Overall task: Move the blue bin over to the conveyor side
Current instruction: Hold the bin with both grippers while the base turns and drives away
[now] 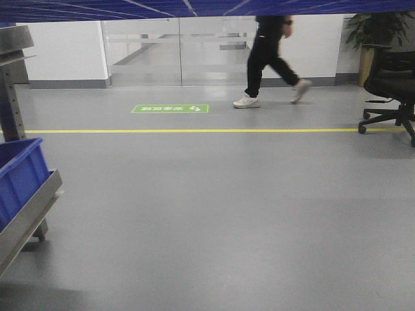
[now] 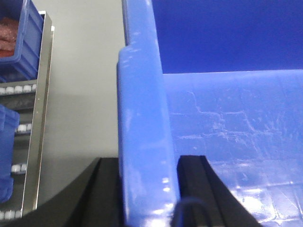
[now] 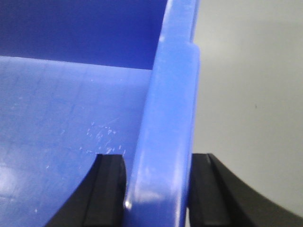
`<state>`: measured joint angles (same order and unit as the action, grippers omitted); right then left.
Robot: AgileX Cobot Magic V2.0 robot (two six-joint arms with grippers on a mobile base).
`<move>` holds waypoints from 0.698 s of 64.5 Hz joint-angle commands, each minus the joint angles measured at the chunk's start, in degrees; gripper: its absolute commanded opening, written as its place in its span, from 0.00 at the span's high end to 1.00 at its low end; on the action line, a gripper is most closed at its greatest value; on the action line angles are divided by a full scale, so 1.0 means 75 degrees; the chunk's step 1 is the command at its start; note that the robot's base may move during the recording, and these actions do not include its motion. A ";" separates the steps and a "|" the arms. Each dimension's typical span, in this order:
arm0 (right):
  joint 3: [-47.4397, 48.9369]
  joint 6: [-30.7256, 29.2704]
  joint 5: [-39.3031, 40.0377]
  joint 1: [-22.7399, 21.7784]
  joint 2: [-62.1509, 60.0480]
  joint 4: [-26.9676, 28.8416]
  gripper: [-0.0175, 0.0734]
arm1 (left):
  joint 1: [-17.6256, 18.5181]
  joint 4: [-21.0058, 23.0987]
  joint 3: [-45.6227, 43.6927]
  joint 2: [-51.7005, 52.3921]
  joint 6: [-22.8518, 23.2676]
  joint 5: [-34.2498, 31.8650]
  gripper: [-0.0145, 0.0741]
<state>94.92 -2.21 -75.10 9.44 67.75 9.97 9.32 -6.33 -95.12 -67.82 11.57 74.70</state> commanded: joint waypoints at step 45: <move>0.0115 -0.0222 0.0686 -0.0001 -0.0144 -0.0167 0.88 | 0.0013 -0.0269 -0.0113 0.0159 -0.0110 -0.0631 0.83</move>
<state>94.92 -2.21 -75.10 9.44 67.75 9.97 9.32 -6.33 -95.12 -67.82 11.57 74.70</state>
